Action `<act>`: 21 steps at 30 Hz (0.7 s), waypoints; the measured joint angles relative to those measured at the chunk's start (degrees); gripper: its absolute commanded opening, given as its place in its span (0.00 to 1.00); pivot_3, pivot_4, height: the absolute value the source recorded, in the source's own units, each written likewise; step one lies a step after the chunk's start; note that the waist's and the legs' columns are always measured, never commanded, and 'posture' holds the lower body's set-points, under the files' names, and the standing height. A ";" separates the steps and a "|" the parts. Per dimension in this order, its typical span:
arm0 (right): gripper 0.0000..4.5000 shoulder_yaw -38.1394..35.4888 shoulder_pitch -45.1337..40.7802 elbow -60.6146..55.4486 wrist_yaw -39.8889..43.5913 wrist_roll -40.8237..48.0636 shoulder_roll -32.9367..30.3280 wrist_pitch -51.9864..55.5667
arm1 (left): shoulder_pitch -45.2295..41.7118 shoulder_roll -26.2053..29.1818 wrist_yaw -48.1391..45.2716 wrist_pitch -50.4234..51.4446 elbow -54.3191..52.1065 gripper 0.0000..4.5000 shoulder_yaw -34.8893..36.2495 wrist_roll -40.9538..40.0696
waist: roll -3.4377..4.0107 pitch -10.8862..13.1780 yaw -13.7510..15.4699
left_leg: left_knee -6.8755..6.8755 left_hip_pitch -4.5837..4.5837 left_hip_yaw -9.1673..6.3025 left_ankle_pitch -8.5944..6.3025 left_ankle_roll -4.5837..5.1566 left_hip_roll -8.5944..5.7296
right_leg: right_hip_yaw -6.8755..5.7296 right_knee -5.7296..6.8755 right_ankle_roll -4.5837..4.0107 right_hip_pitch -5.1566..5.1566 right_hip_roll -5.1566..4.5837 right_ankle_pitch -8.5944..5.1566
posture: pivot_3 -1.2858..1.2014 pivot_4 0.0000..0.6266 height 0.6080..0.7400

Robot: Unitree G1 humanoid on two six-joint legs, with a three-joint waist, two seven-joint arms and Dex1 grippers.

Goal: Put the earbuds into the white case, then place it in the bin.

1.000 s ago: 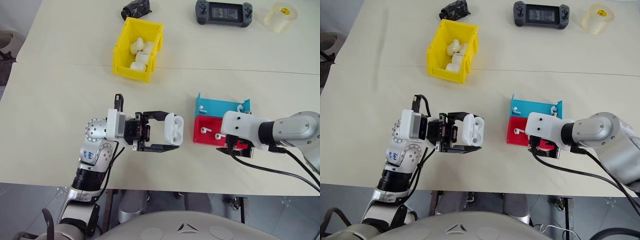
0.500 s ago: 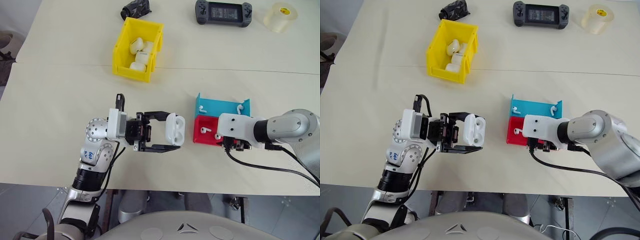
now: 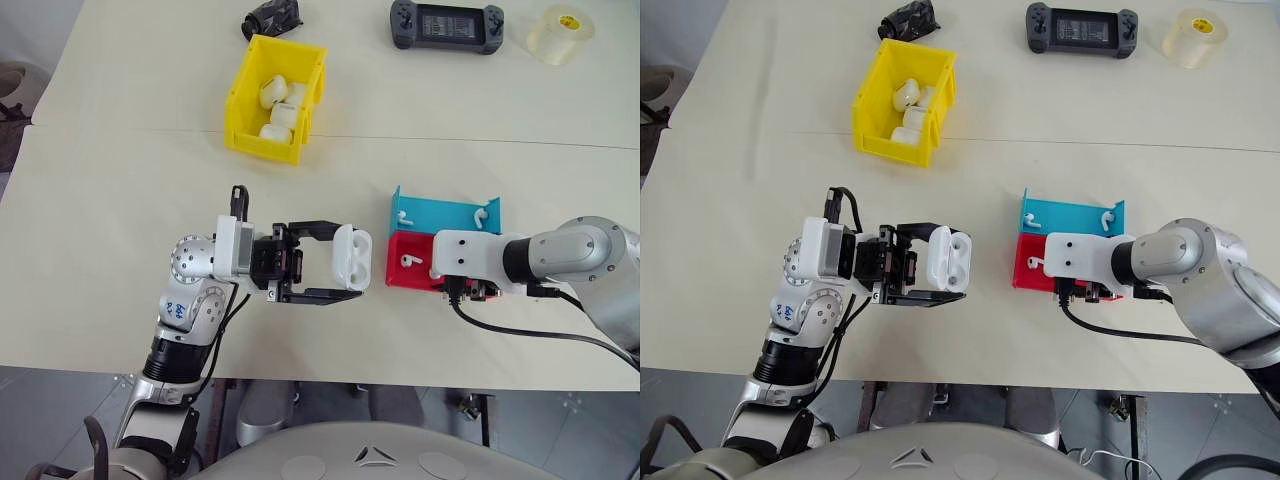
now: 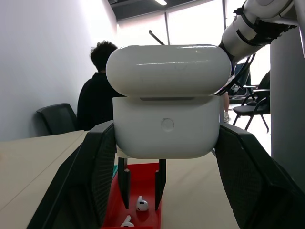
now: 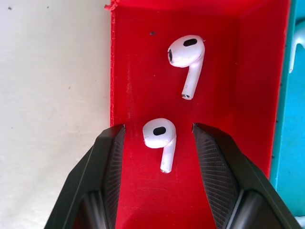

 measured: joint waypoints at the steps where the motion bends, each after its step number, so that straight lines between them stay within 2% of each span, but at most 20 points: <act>1: 0.39 0.00 0.08 0.09 0.32 -0.22 0.04 -0.36 | 0.00 0.00 0.03 0.00 0.00 0.61 0.00 0.00 | 0.00 0.00 0.00 | 0.01 0.00 0.00 0.00 0.00 0.00 | 0.00 0.00 0.00 0.00 0.00 0.00 | 0.52 0.24 1.00; 4: 0.16 0.00 0.10 0.59 1.09 -1.18 0.32 -0.93 | 0.00 0.00 0.19 0.00 -0.07 0.61 -0.01 0.00 | 0.00 0.00 -0.02 | 0.06 0.00 0.00 0.00 0.00 0.00 | 0.00 0.03 0.00 0.01 0.00 0.00 | 0.52 0.24 1.00; 5: 0.12 0.00 0.10 0.64 1.17 -1.55 0.33 -1.33 | 0.00 0.00 0.25 0.00 -0.07 0.61 0.00 0.00 | 0.00 0.00 -0.01 | 0.08 0.00 0.00 0.00 0.00 0.00 | 0.00 0.05 0.00 0.01 0.00 0.00 | 0.52 0.24 1.00; 14: 0.12 -1.32 1.28 0.43 1.72 -2.17 1.17 -1.46 | 0.00 -0.02 0.40 0.00 -0.13 0.61 -0.02 0.00 | 0.00 0.00 0.04 | 0.14 0.00 -0.02 0.00 0.00 0.00 | 0.00 0.09 0.00 0.02 0.00 0.00 | 0.52 0.24 1.00; 17: 0.12 -6.17 5.04 -0.55 1.35 0.39 2.10 -0.94 | 0.36 0.32 -0.14 0.00 -0.33 0.61 0.16 -0.19 | 0.00 0.00 0.07 | 0.14 -0.02 -0.02 0.00 0.00 0.00 | 0.00 0.09 0.00 0.02 -0.02 0.00 | 0.52 0.24 1.00; 21: 0.12 -16.82 11.21 -2.93 0.43 6.32 7.05 -3.53 | 0.95 0.47 -0.91 -0.12 -0.16 0.61 0.93 -0.99 | -0.01 0.00 0.08 | 0.15 -0.02 -0.01 0.00 0.00 0.01 | -0.02 0.11 0.01 0.03 0.00 0.01 | 0.52 0.24 1.00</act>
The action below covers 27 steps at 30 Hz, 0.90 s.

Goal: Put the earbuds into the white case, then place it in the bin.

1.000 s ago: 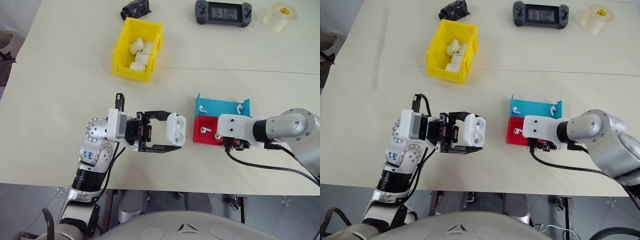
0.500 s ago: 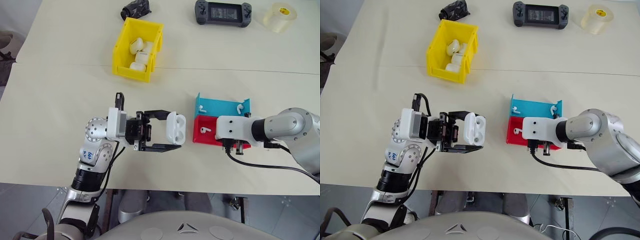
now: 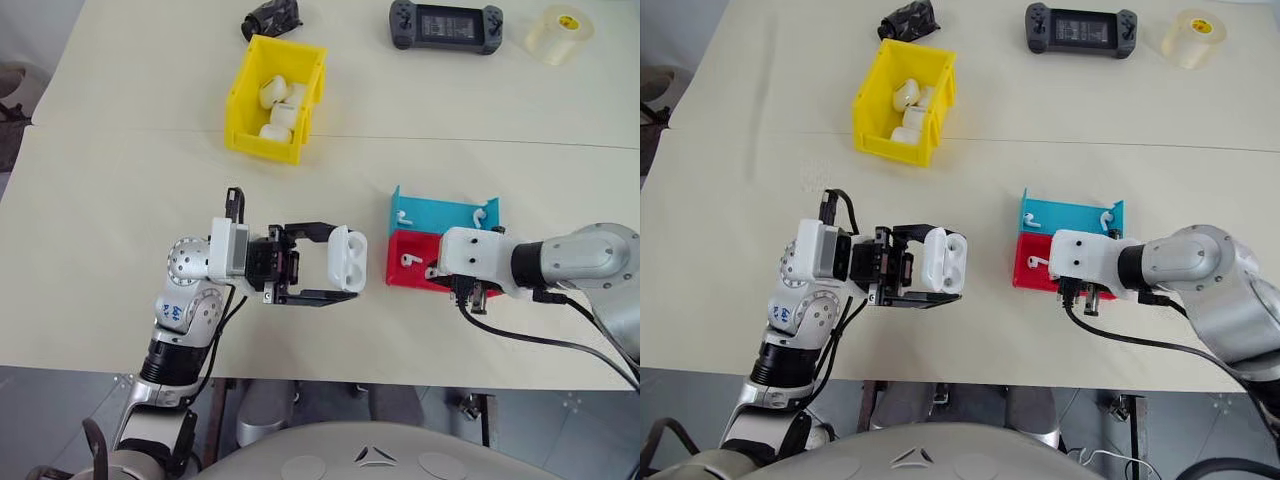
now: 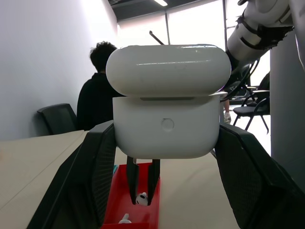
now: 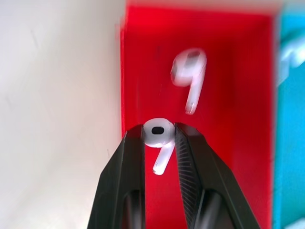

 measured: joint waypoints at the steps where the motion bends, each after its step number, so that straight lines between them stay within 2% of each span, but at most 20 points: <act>1: 0.12 -2.85 2.02 -0.29 -0.16 1.26 1.56 -2.27 | -0.03 -0.06 0.00 -0.01 0.11 0.61 0.25 -0.07 | 0.00 0.00 0.05 | 0.00 0.00 -0.01 0.00 0.00 -0.01 | -0.01 0.01 0.01 0.01 0.00 0.00 | 0.52 0.24 1.00; 6: 0.12 -14.60 9.56 -3.89 -3.75 10.88 17.04 -12.39 | -0.21 0.29 -1.64 0.23 1.37 0.61 0.93 -0.97 | -0.03 0.01 0.00 | 0.01 0.00 -0.01 0.00 0.01 -0.01 | 0.00 0.15 0.07 0.04 0.06 0.04 | 0.52 0.24 1.00; 10: 0.12 -17.19 10.94 -6.45 -7.35 14.05 21.20 -14.87 | -1.12 0.38 -1.85 0.94 2.73 0.61 0.94 -0.98 | -0.03 0.01 -0.07 | 0.05 0.02 0.00 0.00 0.01 -0.01 | 0.05 0.13 0.08 0.04 0.09 0.04 | 0.52 0.24 1.00; 11: 0.12 -17.31 10.87 -6.87 -9.39 15.44 23.92 -15.48 | -1.88 0.41 -2.13 1.22 2.87 0.61 0.97 -0.99 | -0.04 0.01 -0.09 | 0.04 0.02 -0.01 0.00 0.01 0.00 | 0.06 0.13 0.07 0.04 0.11 0.04 | 0.52 0.24 1.00; 18: 0.12 -15.24 6.06 -9.40 -22.61 21.34 38.69 -18.25 | -3.77 1.43 -2.70 4.78 3.38 0.61 1.76 -2.07 | -0.01 0.01 -0.30 | 0.03 0.03 -0.01 0.00 -0.01 0.05 | 0.11 0.23 0.06 -0.04 0.19 0.03 | 0.52 0.24 1.00; 27: 0.12 -4.77 4.87 -10.13 -27.81 23.79 45.38 -19.57 | -4.27 1.62 -1.41 10.18 2.77 0.61 1.95 -3.50 | -0.01 0.01 -0.31 | 0.03 0.02 -0.02 -0.01 0.01 0.04 | 0.22 0.33 0.05 -0.05 0.38 0.03 | 0.52 0.24 1.00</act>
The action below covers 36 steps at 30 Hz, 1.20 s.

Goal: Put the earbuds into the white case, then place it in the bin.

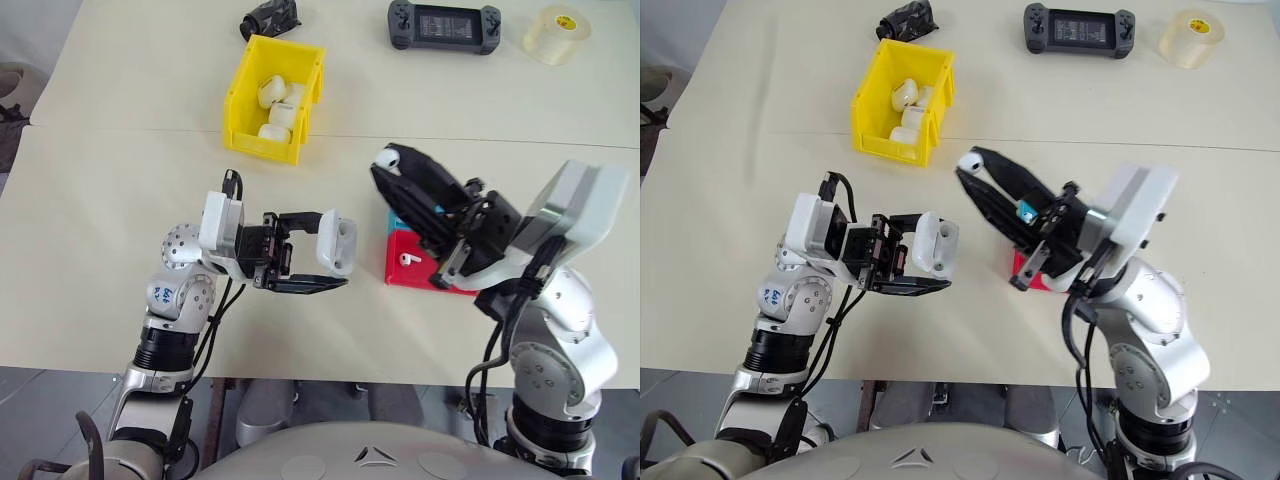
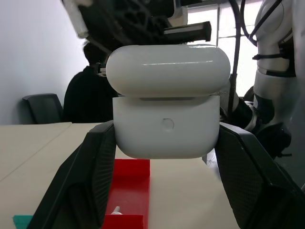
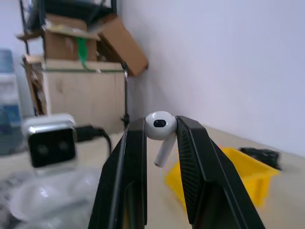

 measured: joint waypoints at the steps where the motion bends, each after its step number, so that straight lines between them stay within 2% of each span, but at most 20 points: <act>1: 0.12 0.86 0.07 0.06 0.00 0.02 0.48 -0.48 | -0.21 0.00 0.28 0.71 -0.25 0.61 0.16 -0.29 | 0.00 0.00 0.00 | 0.00 0.00 0.00 0.00 0.00 0.00 | 0.01 0.00 0.00 0.00 0.00 0.00 | 0.52 0.24 1.00; 7: 0.12 3.97 1.23 1.60 0.42 0.01 1.57 -3.28 | -1.39 -0.04 1.33 3.55 -0.62 0.61 0.84 -1.23 | 0.00 0.00 -0.01 | 0.00 0.00 0.01 0.00 0.01 -0.01 | 0.01 0.02 0.00 0.00 0.03 0.00 | 0.52 0.24 1.00; 22: 0.12 4.08 5.23 4.08 3.65 0.96 -1.06 -4.95 | -1.54 -0.26 1.96 4.66 -1.20 0.61 0.97 -1.96 | 0.00 0.00 -0.02 | -0.01 0.00 0.03 -0.01 0.02 0.04 | 0.04 -0.02 -0.01 -0.01 -0.08 -0.01 | 0.52 0.24 1.00; 36: 0.12 5.13 3.41 6.90 5.27 -0.89 -2.65 -8.37 | -1.52 -0.09 1.46 5.01 -1.21 0.61 0.93 -1.92 | 0.00 0.00 0.01 | -0.02 0.00 0.03 -0.01 0.02 0.03 | 0.03 -0.15 -0.01 -0.01 -0.13 -0.01 | 0.52 0.24 1.00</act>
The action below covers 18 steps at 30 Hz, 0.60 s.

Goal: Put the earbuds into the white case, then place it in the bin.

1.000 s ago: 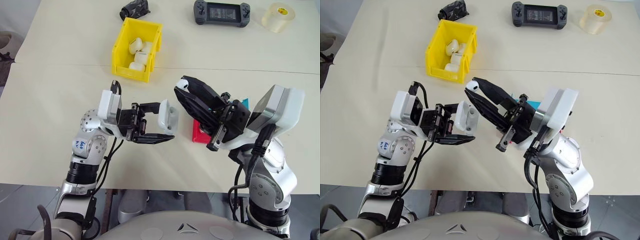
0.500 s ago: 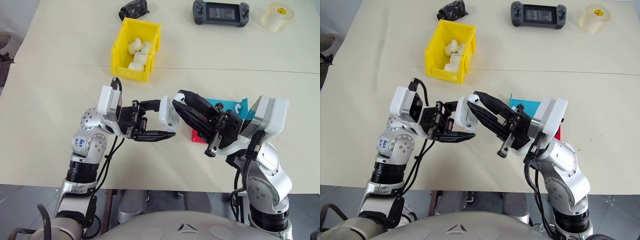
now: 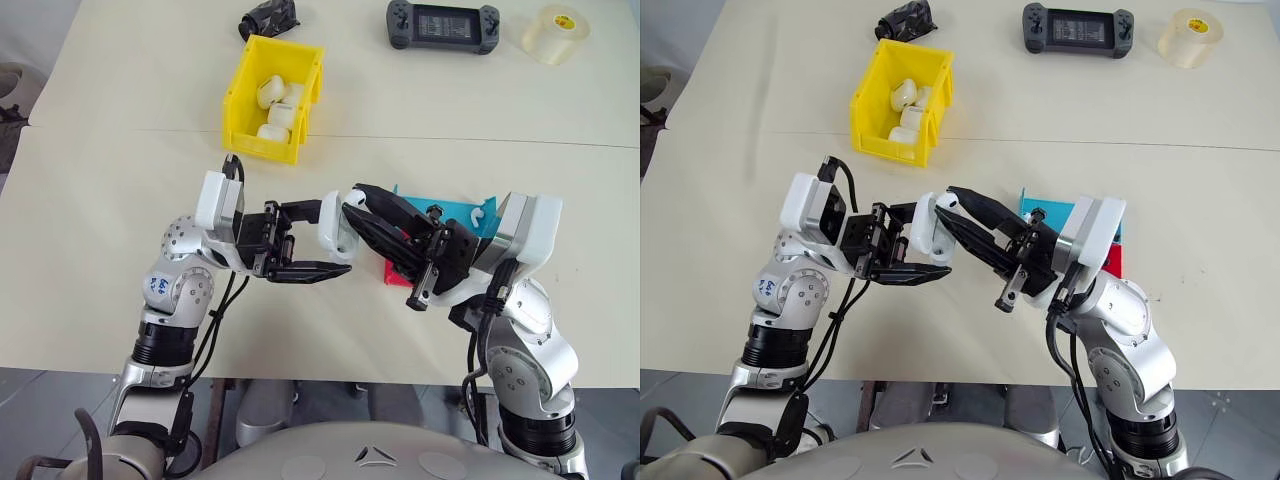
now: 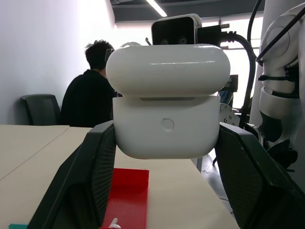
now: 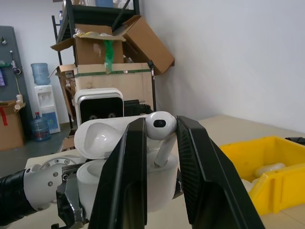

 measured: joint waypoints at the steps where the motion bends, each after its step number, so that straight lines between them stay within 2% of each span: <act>1: 0.12 0.16 -0.21 0.08 0.30 -0.14 -0.50 -0.20 | 0.00 -0.01 -0.10 0.00 0.00 0.61 -0.01 0.01 | 0.00 0.00 0.00 | 0.00 0.00 0.00 0.00 0.00 -0.01 | 0.00 0.00 0.00 0.00 -0.01 0.00 | 0.52 0.24 1.00; 4: 0.12 0.34 -0.58 0.20 0.69 0.19 -1.52 0.06 | 0.00 -0.08 -0.37 -0.01 0.02 0.61 -0.01 0.19 | 0.00 0.00 0.00 | 0.00 0.00 0.00 0.00 0.00 0.00 | 0.00 -0.01 0.00 0.00 -0.02 0.00 | 0.52 0.24 1.00; 16: 0.99 0.17 -1.45 0.16 1.81 4.04 -3.83 2.34 | -0.03 -1.58 -0.76 -0.86 0.60 0.61 0.03 1.18 | 0.00 0.00 0.02 | -0.01 0.00 -0.01 0.00 0.00 -0.01 | -0.02 -0.07 0.00 0.01 -0.08 0.00 | 0.52 0.24 1.00; 18: 0.99 -0.38 -1.18 0.25 1.89 4.31 -4.69 2.39 | -0.05 -1.79 -0.73 -1.33 0.61 0.61 0.02 1.21 | 0.00 0.01 0.08 | -0.01 -0.01 -0.01 0.00 0.00 -0.03 | -0.03 -0.08 0.00 0.00 -0.12 0.00 | 0.52 0.24 1.00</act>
